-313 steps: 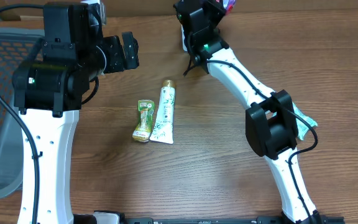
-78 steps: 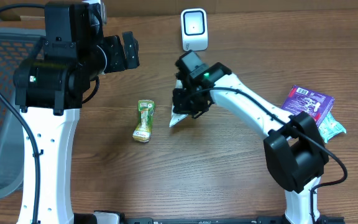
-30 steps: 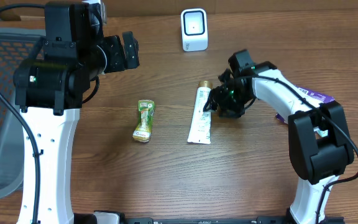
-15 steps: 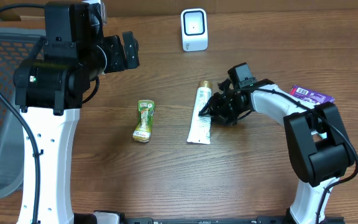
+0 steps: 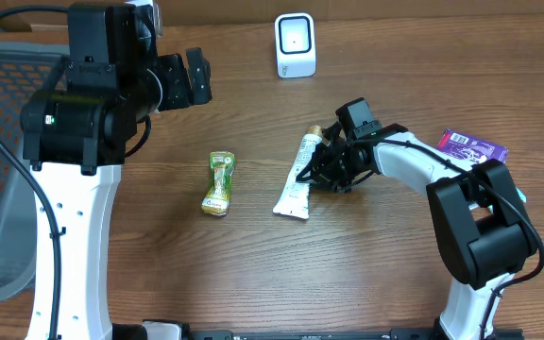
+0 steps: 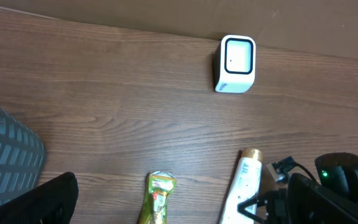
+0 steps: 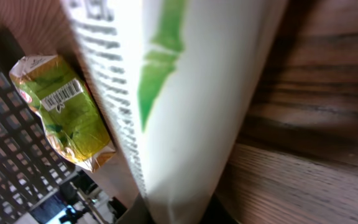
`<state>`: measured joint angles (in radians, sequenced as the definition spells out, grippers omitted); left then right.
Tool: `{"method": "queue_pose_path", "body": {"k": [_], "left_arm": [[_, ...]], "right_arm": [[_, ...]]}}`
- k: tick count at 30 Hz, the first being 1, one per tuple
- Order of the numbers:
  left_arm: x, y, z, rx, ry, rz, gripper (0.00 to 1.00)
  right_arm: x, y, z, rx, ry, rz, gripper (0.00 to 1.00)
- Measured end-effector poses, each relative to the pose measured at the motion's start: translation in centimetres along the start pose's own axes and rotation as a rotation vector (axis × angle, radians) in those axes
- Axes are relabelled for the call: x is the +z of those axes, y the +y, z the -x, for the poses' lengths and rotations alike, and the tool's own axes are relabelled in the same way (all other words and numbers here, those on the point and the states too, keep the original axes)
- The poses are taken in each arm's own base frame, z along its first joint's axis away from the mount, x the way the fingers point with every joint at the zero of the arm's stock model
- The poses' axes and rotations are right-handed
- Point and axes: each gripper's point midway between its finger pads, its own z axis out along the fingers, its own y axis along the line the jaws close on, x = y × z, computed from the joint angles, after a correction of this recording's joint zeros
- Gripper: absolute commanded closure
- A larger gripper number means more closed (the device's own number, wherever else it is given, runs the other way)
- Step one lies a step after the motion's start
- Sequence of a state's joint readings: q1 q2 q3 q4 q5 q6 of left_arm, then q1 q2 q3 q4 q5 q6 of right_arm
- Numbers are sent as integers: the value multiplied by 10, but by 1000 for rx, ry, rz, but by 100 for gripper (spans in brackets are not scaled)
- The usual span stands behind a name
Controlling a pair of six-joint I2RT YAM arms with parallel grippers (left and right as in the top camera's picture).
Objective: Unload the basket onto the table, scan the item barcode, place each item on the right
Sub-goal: 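Lift the white tube and carry it up to the scanner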
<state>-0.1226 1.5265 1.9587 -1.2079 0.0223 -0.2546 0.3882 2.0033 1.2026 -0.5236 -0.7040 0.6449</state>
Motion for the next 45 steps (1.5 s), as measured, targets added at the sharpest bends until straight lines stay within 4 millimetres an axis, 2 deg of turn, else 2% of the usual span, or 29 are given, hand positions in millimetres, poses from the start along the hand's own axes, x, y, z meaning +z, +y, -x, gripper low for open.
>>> {"method": "queue_pose_path", "body": {"k": [4,8,11,14,16,18,20,31,35,37,39,41,43,44,45], "left_arm": [[0,0,0,0,0,0,0],[0,0,0,0,0,0,0],[0,0,0,0,0,0,0],[0,0,0,0,0,0,0],[0,0,0,0,0,0,0],[0,0,0,0,0,0,0],[0,0,0,0,0,0,0],[0,0,0,0,0,0,1],[0,0,0,0,-1,0,0],[0,0,0,0,0,0,1],[0,0,0,0,0,0,0],[0,0,0,0,0,0,0],[0,0,0,0,0,0,0],[0,0,0,0,0,0,0],[0,0,0,0,0,0,0]], "right_arm": [[-12,-5,-2,-53,2,-11,88],[-39,3,-9,-119,7,0,89],[-72,38,-9,-238,-24,89,90],[-119,89,-11,-394,-89,219,91],[-148,115,-17,-469,-125,289,92],[-173,136,-27,-538,-148,356,93],[-188,148,-34,-581,-156,402,93],[-205,162,-47,-596,-134,437,96],[-225,162,-42,-540,-202,279,96],[-242,163,-35,-526,-273,173,96],[-277,168,-19,-550,-451,-7,96],[-298,170,-2,-563,-592,-151,96],[-309,168,24,-582,-730,-308,96],[-308,168,29,-585,-747,-337,96],[-307,165,44,-590,-793,-412,96]]}}
